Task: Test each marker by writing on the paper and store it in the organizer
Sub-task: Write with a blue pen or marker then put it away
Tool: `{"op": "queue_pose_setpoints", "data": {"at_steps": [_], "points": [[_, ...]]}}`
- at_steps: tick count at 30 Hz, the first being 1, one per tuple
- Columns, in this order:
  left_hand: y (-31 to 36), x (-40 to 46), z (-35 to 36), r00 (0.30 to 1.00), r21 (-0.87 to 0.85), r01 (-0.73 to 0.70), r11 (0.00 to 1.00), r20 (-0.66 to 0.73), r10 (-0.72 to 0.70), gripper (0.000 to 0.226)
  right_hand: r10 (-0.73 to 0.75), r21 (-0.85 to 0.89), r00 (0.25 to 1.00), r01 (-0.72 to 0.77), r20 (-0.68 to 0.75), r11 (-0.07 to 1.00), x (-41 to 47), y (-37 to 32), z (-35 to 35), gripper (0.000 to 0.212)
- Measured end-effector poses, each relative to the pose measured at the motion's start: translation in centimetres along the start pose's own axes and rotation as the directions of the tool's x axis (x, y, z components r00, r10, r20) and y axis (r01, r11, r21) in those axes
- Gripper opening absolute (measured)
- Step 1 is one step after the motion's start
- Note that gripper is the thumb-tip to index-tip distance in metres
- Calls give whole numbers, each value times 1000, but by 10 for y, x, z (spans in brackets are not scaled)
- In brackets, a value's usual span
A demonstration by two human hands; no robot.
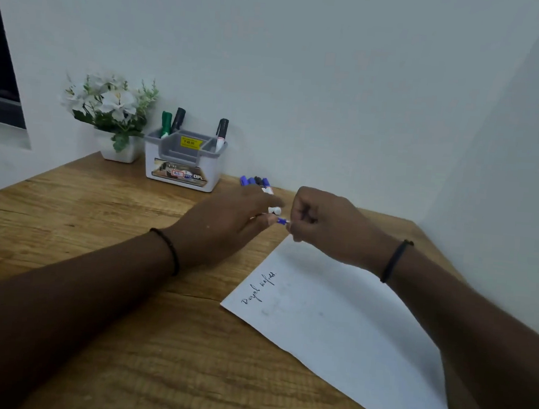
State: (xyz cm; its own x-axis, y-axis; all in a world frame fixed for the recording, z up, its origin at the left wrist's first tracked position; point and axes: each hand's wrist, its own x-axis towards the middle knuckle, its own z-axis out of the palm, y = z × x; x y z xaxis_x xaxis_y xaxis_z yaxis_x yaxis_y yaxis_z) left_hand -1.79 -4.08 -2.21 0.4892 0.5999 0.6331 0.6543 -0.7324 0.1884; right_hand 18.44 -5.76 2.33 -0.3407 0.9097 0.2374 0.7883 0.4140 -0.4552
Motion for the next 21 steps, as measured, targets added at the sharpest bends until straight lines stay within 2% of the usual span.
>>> {"op": "queue_pose_setpoints", "data": {"at_steps": [3,7,12,15,17,19,21], "points": [[13,-3,5,999,-19,-25,1000,21,26,31,-15,53,999,16,-33,998,-13,5,5,13],[12,-1,5,999,-71,28,997,38,-26,29,-20,75,998,25,-66,997,-16,9,10,16],[10,2,7,1000,-42,-6,999,8,6,52,-26,54,991,33,-131,998,-24,-1,16,32],[17,6,6,999,-80,-10,997,-38,7,42,39,162,988,-14,-152,987,-29,-10,9,36],[21,8,4,998,-81,-21,997,-56,17,30,136,316,984,-93,-115,944,-33,-13,3,38],[20,8,-2,996,1,-59,998,-61,59,16,238,454,971,-219,15,864,-38,-13,-2,44],[16,5,-8,994,83,-73,994,-71,79,10,306,447,940,-340,150,827,-43,-8,-8,40]]}}
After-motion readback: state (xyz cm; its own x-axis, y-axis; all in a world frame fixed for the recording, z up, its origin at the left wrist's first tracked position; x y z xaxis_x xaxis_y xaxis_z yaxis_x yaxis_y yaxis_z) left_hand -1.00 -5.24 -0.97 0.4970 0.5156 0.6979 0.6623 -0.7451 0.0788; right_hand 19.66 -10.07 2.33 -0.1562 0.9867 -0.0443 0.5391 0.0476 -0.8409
